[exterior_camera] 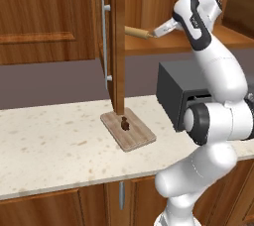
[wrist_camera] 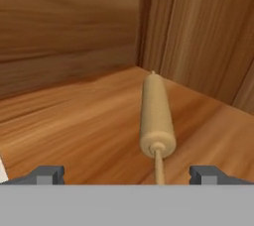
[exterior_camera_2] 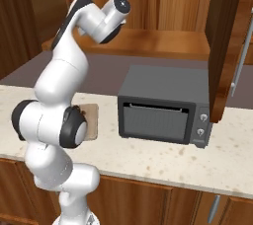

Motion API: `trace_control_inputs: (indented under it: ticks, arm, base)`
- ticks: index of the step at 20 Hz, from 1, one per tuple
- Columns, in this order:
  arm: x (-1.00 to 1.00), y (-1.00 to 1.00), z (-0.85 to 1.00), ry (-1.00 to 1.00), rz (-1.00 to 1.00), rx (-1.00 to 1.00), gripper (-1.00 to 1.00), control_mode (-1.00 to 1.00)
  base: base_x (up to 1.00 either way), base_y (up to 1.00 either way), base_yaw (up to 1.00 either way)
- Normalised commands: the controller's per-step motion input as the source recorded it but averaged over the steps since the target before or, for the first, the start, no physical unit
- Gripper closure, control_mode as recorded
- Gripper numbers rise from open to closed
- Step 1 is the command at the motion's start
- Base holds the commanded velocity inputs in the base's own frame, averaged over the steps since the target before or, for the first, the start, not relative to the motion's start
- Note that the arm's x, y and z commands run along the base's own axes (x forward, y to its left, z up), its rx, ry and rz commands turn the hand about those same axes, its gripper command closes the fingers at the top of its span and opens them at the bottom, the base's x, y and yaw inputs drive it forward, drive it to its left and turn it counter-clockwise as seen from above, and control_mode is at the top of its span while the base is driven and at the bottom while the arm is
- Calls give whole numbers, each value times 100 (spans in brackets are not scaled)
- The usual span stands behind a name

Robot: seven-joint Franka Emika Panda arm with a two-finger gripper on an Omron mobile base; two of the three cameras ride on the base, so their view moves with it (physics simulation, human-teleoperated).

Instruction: Open the cabinet, retrieve the rolling pin, and place it next to the meat on the cutting board to prepare for tenderizing.

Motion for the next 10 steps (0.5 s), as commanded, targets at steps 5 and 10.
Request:
trace_control_inputs:
  ticks: [5,10]
  arm:
    - [50,2,-1,5,0,0,-100,-100]
    - [41,10,-2,7,-2,-1,-100,-100]
  base:
    - [0,0,0]
    - [0,0,0]
